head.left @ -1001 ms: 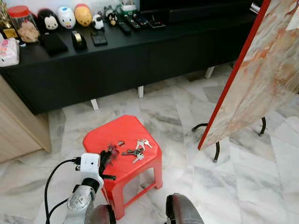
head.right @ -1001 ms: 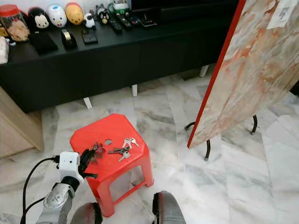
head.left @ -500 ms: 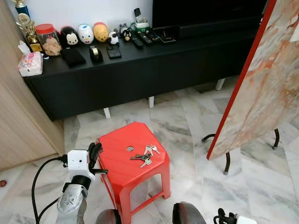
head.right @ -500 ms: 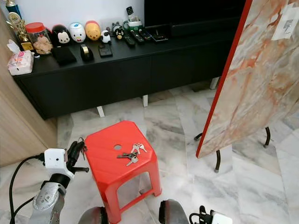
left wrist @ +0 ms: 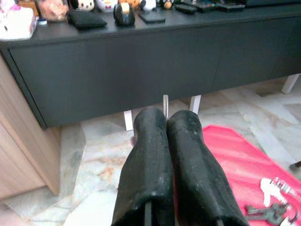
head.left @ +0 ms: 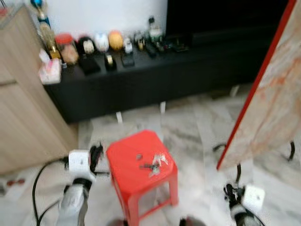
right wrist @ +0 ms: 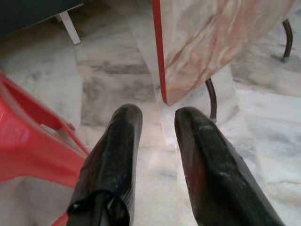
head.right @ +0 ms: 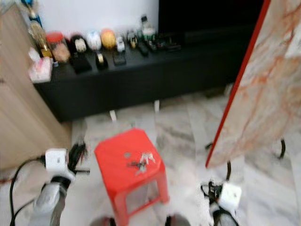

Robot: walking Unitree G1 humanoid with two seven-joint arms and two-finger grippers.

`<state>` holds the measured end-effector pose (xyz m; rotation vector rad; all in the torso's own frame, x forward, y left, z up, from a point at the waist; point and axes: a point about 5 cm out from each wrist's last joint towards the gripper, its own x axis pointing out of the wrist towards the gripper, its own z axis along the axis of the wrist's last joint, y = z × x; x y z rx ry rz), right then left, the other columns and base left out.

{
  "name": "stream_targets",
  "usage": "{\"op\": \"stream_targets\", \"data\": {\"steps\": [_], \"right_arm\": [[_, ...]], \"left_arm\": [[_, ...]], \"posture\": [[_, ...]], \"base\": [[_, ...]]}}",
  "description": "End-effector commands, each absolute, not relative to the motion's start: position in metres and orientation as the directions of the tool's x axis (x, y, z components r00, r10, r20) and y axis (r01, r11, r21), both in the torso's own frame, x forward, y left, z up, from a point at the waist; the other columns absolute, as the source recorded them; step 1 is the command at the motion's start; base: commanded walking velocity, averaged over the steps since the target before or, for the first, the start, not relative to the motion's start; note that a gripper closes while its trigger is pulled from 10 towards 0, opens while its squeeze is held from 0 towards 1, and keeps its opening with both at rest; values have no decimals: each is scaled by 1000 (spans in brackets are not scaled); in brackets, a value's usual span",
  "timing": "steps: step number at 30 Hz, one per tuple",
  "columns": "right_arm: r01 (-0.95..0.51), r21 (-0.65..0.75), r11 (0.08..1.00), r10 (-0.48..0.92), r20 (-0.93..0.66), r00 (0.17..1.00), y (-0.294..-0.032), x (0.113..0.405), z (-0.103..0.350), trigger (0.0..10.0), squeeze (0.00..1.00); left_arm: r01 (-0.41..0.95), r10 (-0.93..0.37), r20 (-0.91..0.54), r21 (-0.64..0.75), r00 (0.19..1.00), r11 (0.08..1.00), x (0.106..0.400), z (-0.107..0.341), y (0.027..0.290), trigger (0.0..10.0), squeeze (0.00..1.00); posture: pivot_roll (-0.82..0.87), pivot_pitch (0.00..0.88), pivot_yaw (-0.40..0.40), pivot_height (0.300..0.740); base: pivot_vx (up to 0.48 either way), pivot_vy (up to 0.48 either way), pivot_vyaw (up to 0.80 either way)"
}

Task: Hang keys on a hook

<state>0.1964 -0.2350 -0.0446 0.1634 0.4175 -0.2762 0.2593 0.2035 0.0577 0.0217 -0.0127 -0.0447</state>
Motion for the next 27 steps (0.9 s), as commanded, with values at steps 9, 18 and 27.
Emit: {"op": "stream_targets", "data": {"steps": [9, 18, 27], "right_arm": [[304, 86, 949, -227, -484, 845, -234, 192, -52, 10000, 0], [288, 33, 957, -188, -685, 704, -227, 168, -77, 10000, 0], [293, 39, 955, -155, -778, 609, -217, 157, -88, 10000, 0]], "left_arm": [[81, -81, -1, 47, 997, 996, 257, 56, 201, 10000, 0], [19, -19, -14, 7, 1000, 1000, 264, 55, 213, 10000, 0], [-100, 88, -194, -52, 977, 994, 251, 15, 228, 10000, 0]], "posture": [[-39, 0, -2, 740], [-11, 0, -12, 740], [-4, 0, 6, 740]], "base": [[0, 0, 0], [0, 0, 0], [0, 0, 0]]}}
